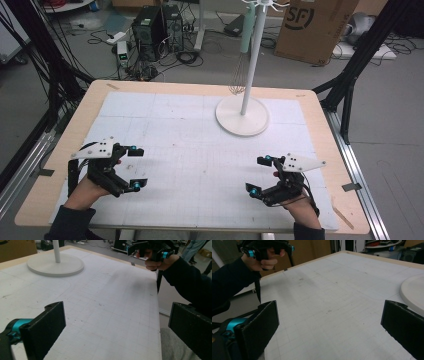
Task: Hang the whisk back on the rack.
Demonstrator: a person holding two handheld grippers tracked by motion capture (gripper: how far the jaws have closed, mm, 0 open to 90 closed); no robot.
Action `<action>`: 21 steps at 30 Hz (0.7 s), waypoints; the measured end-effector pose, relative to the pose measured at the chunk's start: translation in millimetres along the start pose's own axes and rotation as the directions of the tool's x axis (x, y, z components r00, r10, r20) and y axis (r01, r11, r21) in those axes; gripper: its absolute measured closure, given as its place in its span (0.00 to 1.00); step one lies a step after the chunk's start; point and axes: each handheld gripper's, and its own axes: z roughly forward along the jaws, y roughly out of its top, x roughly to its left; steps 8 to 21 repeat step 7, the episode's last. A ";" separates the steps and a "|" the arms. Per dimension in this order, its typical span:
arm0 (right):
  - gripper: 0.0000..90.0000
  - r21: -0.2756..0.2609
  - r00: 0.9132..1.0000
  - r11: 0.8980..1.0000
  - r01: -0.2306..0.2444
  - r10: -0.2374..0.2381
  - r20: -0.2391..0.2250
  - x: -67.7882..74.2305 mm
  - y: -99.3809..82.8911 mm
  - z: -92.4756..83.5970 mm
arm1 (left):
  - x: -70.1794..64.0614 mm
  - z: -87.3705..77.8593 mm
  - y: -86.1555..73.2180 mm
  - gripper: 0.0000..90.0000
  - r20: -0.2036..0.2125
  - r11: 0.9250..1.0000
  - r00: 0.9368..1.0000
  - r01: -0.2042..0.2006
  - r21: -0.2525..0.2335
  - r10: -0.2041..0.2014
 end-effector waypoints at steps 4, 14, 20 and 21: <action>0.00 -0.002 1.000 1.000 0.003 -0.003 0.006 -0.2 0.1 -0.4 | -1.3 -2.1 0.4 0.02 -0.011 1.000 1.000 -0.003 -0.001 0.003; 0.00 -0.004 1.000 1.000 0.002 -0.001 0.011 -0.3 -0.3 -0.6 | -1.5 -3.1 0.3 0.02 -0.011 1.000 1.000 0.001 -0.001 -0.001; 0.00 -0.004 1.000 1.000 0.002 -0.001 0.011 -0.3 -0.3 -0.6 | -1.5 -3.1 0.3 0.02 -0.011 1.000 1.000 0.001 -0.001 -0.001; 0.00 -0.004 1.000 1.000 0.002 -0.001 0.011 -0.3 -0.3 -0.6 | -1.5 -3.1 0.3 0.02 -0.011 1.000 1.000 0.001 -0.001 -0.001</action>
